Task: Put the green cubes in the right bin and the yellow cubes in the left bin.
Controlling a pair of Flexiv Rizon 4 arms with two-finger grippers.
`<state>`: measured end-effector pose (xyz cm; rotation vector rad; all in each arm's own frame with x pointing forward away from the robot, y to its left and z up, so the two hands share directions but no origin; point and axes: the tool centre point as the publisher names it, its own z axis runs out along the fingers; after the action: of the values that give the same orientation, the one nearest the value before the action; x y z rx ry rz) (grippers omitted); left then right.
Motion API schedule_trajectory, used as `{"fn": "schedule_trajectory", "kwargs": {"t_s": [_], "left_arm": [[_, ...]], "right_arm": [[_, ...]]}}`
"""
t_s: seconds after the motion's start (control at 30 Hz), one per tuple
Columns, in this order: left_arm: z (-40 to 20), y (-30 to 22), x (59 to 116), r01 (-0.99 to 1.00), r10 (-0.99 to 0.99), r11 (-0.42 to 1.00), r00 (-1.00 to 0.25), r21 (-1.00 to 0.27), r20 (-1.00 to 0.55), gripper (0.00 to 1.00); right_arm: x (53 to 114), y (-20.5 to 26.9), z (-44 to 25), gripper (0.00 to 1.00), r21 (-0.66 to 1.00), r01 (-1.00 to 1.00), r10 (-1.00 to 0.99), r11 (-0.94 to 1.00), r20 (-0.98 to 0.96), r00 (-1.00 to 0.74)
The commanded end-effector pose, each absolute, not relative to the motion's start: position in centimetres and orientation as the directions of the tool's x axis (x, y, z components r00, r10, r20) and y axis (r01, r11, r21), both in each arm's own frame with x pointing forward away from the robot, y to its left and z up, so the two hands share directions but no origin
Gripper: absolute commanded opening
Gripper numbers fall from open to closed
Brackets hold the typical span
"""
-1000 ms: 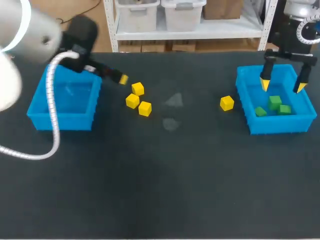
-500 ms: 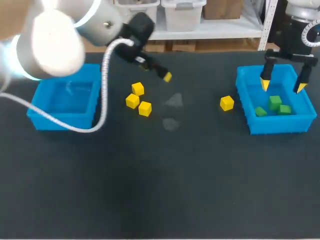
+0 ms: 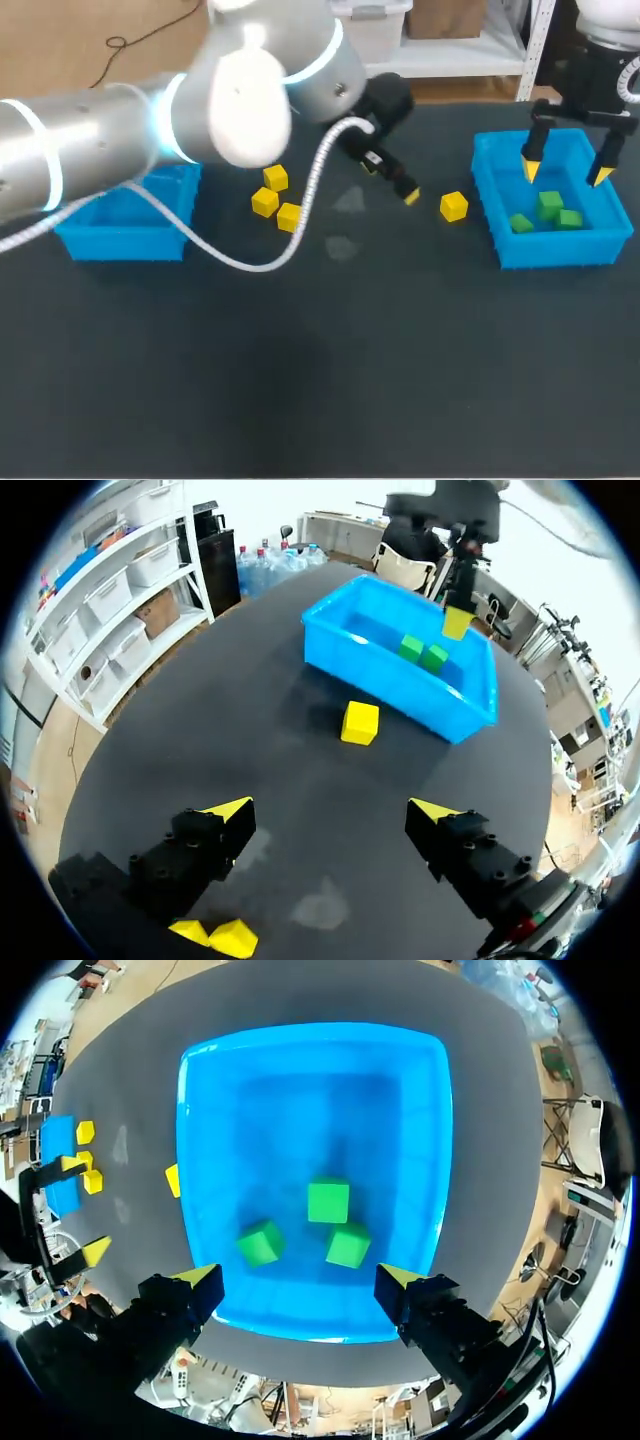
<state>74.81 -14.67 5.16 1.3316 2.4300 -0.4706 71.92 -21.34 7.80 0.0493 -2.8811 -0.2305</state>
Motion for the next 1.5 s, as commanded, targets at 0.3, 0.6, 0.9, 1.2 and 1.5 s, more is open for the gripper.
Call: {"fn": "schedule_trajectory", "kwargs": {"t_s": [0.3, 0.6, 0.9, 1.2, 1.5], "left_arm": [[1.6, -19.9, 77.9, 0.844, 0.776, 0.524, -0.529, -0.116, -0.344, 1.0], [2.0, -21.9, 76.9, 0.852, 0.773, 0.5, -0.52, -0.153, -0.364, 1.0], [0.4, -22.5, 77.0, 0.847, 0.773, 0.518, -0.523, -0.119, -0.359, 1.0], [-0.4, -23.2, 77.9, 0.832, 0.759, 0.546, -0.54, -0.095, -0.363, 1.0], [-1.5, -22.7, 77.2, 0.836, 0.773, 0.542, -0.534, -0.08, -0.343, 0.0]], "right_arm": [[71.2, -21.4, 7.8, 1.0, 0.16, -0.012, 0.088, 0.987, -0.602, -0.793], [71.2, -21.4, 7.8, 1.0, 0.16, -0.012, 0.088, 0.987, -0.602, -0.793], [71.2, -21.4, 7.8, 1.0, 0.16, -0.012, 0.088, 0.987, -0.602, -0.793], [71.2, -21.4, 7.8, 1.0, 0.16, -0.012, 0.088, 0.987, -0.602, -0.793], [71.2, -21.4, 7.8, 1.0, 0.16, -0.012, 0.088, 0.987, -0.602, -0.793]]}}
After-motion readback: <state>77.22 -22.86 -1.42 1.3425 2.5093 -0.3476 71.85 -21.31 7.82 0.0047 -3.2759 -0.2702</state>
